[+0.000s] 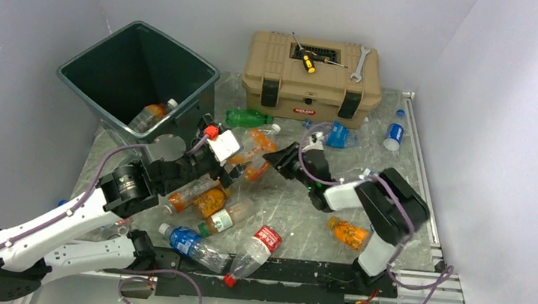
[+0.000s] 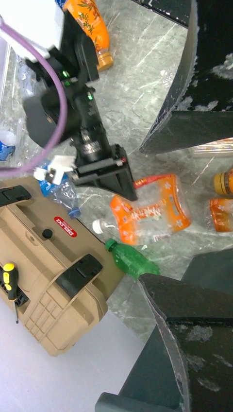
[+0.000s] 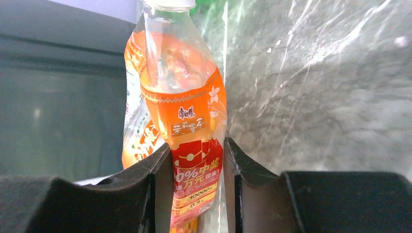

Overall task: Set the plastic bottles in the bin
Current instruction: Pick up the plastic bottle at the center of the board.

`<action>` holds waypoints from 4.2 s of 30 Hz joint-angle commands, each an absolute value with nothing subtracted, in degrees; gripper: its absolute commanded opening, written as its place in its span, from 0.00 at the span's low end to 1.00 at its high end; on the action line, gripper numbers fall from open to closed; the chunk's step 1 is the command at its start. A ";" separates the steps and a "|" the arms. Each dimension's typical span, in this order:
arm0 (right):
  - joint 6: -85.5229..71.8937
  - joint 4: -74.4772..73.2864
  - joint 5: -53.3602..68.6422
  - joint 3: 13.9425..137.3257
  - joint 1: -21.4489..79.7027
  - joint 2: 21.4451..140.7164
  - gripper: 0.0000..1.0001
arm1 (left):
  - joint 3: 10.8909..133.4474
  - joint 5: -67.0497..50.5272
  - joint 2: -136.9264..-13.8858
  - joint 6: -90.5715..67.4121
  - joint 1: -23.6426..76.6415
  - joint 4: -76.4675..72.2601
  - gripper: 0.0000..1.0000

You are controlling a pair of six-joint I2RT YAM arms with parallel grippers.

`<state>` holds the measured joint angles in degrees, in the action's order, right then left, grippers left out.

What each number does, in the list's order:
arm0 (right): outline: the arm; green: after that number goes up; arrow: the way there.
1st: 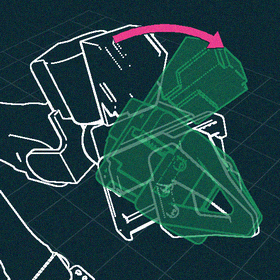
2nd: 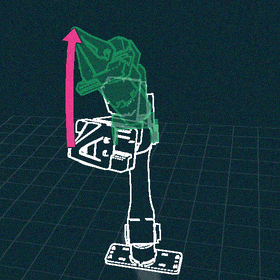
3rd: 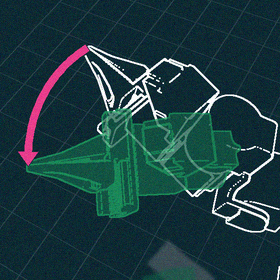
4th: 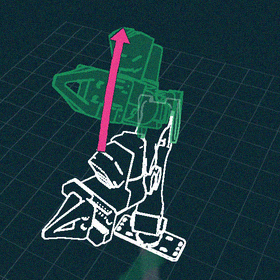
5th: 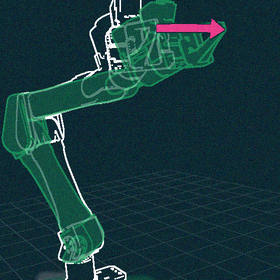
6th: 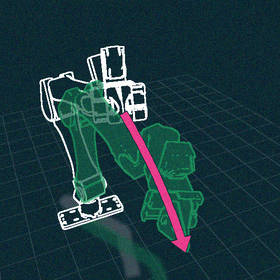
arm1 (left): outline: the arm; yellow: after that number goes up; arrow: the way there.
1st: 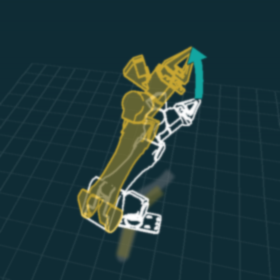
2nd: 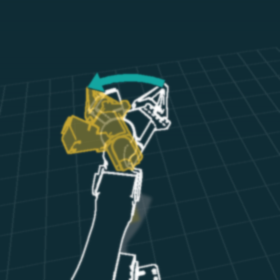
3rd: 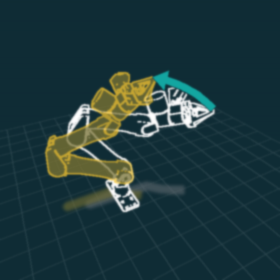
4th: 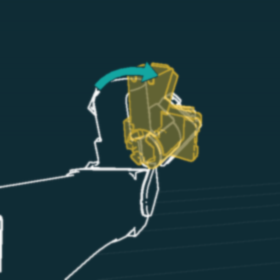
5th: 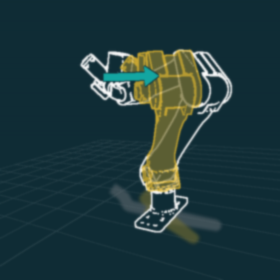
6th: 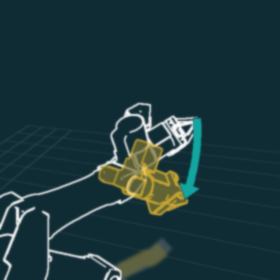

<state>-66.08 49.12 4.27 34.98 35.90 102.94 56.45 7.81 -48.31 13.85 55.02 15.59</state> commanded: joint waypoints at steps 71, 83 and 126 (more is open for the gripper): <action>-22.40 2.12 17.06 25.41 38.76 23.23 0.00 | 86.14 -13.58 -77.41 -21.36 55.31 26.50 0.43; -22.99 1.76 16.33 25.64 38.83 23.09 0.00 | 85.57 -14.64 -77.51 -21.21 55.37 25.97 0.00; -30.20 11.84 21.09 23.29 38.77 23.68 0.33 | 80.44 -20.12 -73.93 -25.05 55.29 17.50 0.60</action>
<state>-30.02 7.14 22.39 23.83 38.65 24.71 80.25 -19.33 -74.00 -23.90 55.11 19.42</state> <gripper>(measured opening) 0.436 0.638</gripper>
